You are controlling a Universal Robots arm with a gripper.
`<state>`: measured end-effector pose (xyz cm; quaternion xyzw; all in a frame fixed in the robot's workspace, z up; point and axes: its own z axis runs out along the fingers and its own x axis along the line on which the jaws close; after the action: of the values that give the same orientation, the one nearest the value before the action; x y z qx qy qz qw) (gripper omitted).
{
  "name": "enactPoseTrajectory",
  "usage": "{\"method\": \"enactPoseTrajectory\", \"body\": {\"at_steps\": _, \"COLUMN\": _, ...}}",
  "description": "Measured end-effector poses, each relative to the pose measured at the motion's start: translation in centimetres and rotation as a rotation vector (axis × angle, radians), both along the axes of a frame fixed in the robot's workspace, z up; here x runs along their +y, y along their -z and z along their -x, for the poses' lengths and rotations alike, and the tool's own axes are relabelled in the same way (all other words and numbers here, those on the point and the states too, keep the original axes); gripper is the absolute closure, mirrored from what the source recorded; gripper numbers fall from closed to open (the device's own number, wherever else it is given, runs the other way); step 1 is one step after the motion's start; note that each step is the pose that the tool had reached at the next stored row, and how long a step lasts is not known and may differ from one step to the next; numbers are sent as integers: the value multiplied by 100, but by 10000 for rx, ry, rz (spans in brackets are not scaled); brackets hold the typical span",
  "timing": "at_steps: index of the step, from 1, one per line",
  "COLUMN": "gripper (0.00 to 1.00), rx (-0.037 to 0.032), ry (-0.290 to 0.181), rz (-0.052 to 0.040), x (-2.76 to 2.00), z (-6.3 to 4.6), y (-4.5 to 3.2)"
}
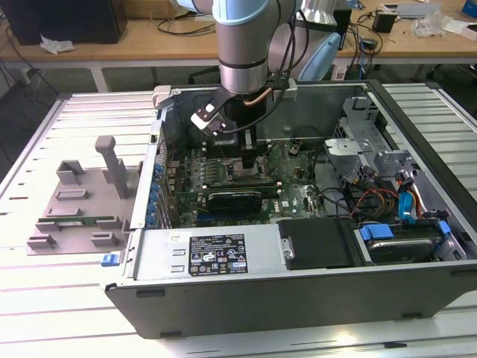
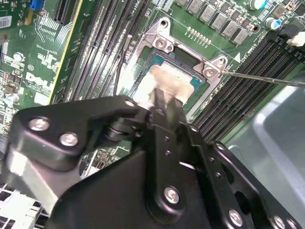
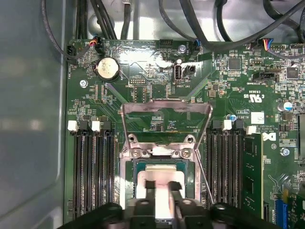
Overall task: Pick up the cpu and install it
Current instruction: 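Place the cpu into insertion slot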
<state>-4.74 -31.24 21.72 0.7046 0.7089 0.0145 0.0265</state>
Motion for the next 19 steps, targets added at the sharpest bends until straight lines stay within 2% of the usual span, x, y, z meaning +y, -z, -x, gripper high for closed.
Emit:
{"method": "enactPoseTrajectory", "body": {"at_steps": 1, "gripper": 89, "rx": 0, "ry": 0, "rz": 0, "x": 0, "z": 0, "y": -2}}
{"method": "enactPoseTrajectory", "body": {"at_steps": 3, "gripper": 89, "rx": 1, "ry": 1, "rz": 1, "x": 0, "z": 0, "y": -3}}
{"method": "enactPoseTrajectory", "body": {"at_steps": 5, "gripper": 89, "rx": 38, "ry": 43, "rz": 5, "x": 0, "z": 0, "y": 16}}
{"method": "enactPoseTrajectory", "body": {"at_steps": 11, "gripper": 89, "rx": 38, "ry": 55, "rz": 4, "x": 0, "z": 0, "y": 85}}
{"method": "enactPoseTrajectory", "body": {"at_steps": 19, "gripper": 89, "rx": 41, "ry": 55, "rz": 7, "x": -1, "z": 0, "y": 126}}
